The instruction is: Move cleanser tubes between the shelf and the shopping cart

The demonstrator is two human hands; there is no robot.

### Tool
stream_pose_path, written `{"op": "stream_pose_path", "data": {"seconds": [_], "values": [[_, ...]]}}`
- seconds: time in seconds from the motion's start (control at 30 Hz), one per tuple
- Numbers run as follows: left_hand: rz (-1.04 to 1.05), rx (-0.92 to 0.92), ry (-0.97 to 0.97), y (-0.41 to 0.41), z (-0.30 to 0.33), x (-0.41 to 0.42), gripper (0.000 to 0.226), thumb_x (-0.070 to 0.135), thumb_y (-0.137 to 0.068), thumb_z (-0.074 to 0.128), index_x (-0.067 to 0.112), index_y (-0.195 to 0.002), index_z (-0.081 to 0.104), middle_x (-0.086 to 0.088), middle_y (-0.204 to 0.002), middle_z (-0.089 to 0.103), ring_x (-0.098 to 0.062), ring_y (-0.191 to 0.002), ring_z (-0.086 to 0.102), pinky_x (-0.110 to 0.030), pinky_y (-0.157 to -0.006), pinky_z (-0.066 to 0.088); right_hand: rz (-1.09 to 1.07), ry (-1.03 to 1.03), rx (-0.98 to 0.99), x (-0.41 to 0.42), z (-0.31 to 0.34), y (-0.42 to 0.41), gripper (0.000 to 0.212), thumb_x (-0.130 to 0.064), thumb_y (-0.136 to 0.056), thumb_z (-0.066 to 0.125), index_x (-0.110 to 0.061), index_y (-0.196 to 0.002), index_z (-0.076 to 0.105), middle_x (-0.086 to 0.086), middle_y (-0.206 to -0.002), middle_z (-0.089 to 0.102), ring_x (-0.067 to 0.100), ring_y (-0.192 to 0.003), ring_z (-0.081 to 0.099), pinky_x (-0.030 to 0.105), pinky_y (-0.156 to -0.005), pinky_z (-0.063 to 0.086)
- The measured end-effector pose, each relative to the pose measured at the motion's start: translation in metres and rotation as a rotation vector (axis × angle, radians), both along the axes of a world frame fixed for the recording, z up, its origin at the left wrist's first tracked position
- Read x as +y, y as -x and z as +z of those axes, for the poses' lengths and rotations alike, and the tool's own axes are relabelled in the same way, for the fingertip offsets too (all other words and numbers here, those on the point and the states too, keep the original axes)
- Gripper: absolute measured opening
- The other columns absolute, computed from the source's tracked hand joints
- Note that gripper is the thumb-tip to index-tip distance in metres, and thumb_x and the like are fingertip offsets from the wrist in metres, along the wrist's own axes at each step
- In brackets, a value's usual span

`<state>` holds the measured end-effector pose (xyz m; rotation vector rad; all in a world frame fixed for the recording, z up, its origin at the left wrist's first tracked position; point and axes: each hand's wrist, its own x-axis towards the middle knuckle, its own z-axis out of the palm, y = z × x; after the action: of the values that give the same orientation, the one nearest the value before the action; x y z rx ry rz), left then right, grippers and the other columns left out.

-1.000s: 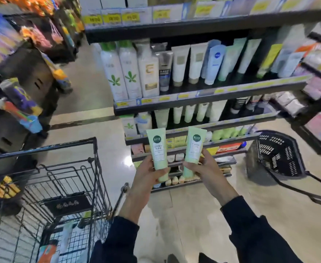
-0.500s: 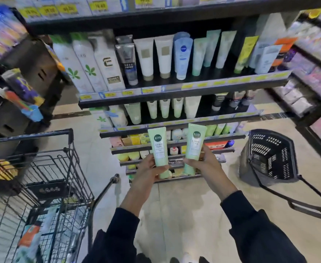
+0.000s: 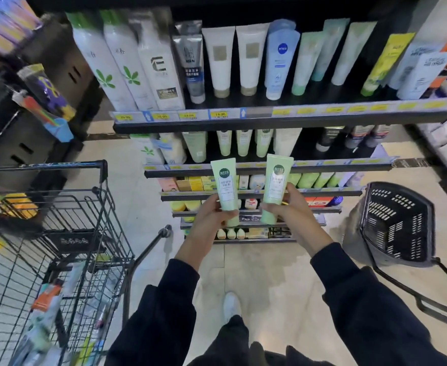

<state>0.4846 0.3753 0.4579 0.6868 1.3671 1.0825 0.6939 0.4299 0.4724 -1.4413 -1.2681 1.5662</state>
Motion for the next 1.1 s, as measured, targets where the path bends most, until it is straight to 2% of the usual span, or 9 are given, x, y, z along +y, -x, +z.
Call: {"op": "stream_pose_path", "data": {"seconds": [0.07,0.2,0.33,0.4,0.5,0.67,0.9,1.0,1.1], "values": [[0.006,-0.006,0.007,0.006,-0.005,0.014,0.053,-0.002,-0.087,0.072,0.020,-0.134,0.062,-0.002,-0.122,0.073,-0.024,-0.115,0.069,-0.042,-0.091,0.059,0.003,0.004,-0.008,0.011,-0.002,0.005,0.061,-0.011,-0.083,0.086,-0.038,-0.126,0.051,-0.009,-0.123,0.066,0.006,-0.113,0.061,0.030,-0.081,0.053],[0.049,0.047,0.017,0.015,-0.017,0.043,0.048,-0.003,-0.087,0.073,0.018,-0.129,0.063,-0.003,-0.122,0.071,-0.023,-0.115,0.067,-0.041,-0.095,0.058,-0.009,0.008,-0.025,0.034,-0.013,0.015,0.058,-0.009,-0.080,0.088,-0.040,-0.117,0.056,-0.003,-0.121,0.071,0.017,-0.113,0.067,0.045,-0.096,0.057],[0.079,0.140,-0.001,0.020,-0.022,0.077,0.049,-0.003,-0.086,0.075,0.015,-0.130,0.061,-0.003,-0.121,0.071,-0.020,-0.112,0.067,-0.027,-0.079,0.054,-0.018,0.008,-0.013,0.045,-0.022,0.023,0.068,-0.009,-0.079,0.088,-0.030,-0.135,0.055,0.000,-0.121,0.073,0.020,-0.112,0.069,0.039,-0.088,0.058],[0.104,0.176,-0.024,0.021,-0.027,0.094,0.050,-0.003,-0.085,0.076,0.013,-0.129,0.060,-0.003,-0.122,0.071,-0.019,-0.111,0.068,-0.031,-0.083,0.057,-0.020,0.015,-0.008,0.049,-0.027,0.025,0.069,-0.009,-0.079,0.088,-0.028,-0.136,0.054,0.001,-0.122,0.073,0.021,-0.113,0.068,0.038,-0.087,0.058],[0.121,0.224,-0.057,0.023,-0.035,0.118,0.048,-0.003,-0.084,0.077,0.014,-0.125,0.060,-0.002,-0.122,0.070,-0.017,-0.114,0.067,-0.036,-0.094,0.058,-0.023,0.027,-0.008,0.056,-0.033,0.026,0.067,-0.011,-0.077,0.090,-0.033,-0.130,0.056,0.001,-0.123,0.073,0.023,-0.116,0.068,0.051,-0.099,0.057],[0.089,0.361,-0.085,0.027,-0.045,0.146,0.044,-0.001,-0.085,0.077,0.015,-0.120,0.058,-0.001,-0.118,0.070,-0.016,-0.110,0.067,-0.039,-0.095,0.059,-0.030,0.040,0.012,0.065,-0.036,0.025,0.073,-0.019,-0.070,0.092,-0.033,-0.132,0.056,0.002,-0.123,0.074,0.024,-0.116,0.070,0.057,-0.101,0.055],[0.152,0.520,-0.192,0.030,-0.045,0.175,0.040,0.004,-0.087,0.077,0.018,-0.118,0.055,0.000,-0.115,0.068,-0.017,-0.104,0.066,-0.019,-0.074,0.055,-0.046,0.024,0.020,0.066,-0.039,0.018,0.063,-0.004,-0.081,0.085,-0.034,-0.127,0.056,-0.005,-0.116,0.074,0.012,-0.109,0.069,0.035,-0.089,0.058],[0.160,0.583,-0.233,0.030,-0.052,0.187,0.038,0.005,-0.086,0.077,0.014,-0.117,0.058,-0.002,-0.116,0.069,-0.018,-0.106,0.067,-0.032,-0.085,0.060,-0.043,0.030,0.008,0.064,-0.041,0.017,0.061,-0.006,-0.081,0.086,-0.037,-0.124,0.057,-0.012,-0.111,0.075,0.005,-0.108,0.068,0.035,-0.089,0.058],[0.154,0.598,-0.221,0.029,-0.060,0.198,0.043,0.005,-0.086,0.077,0.015,-0.124,0.058,-0.002,-0.120,0.069,-0.018,-0.111,0.066,-0.038,-0.092,0.060,-0.060,0.046,0.005,0.063,-0.043,0.016,0.060,-0.007,-0.080,0.087,-0.038,-0.123,0.057,-0.010,-0.112,0.074,0.016,-0.115,0.067,0.041,-0.093,0.058]]}}
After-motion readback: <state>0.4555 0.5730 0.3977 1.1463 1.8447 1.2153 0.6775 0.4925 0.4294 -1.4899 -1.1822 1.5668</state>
